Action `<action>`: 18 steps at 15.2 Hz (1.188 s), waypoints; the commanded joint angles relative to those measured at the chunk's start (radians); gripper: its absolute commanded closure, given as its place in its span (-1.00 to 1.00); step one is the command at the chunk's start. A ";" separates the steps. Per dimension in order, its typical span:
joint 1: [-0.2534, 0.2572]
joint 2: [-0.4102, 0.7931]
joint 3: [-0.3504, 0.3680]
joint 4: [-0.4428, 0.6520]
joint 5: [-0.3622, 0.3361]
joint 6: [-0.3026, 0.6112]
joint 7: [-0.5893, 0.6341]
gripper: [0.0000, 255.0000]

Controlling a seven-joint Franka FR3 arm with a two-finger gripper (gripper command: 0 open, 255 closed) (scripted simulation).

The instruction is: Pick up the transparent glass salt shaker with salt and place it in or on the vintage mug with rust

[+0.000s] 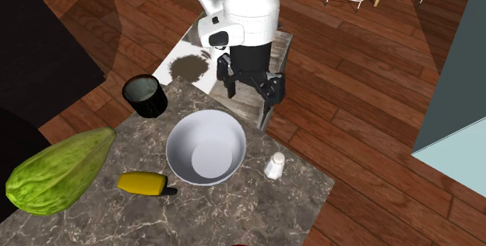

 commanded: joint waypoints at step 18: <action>-0.178 0.573 0.309 0.180 -0.618 0.324 0.626 -1.00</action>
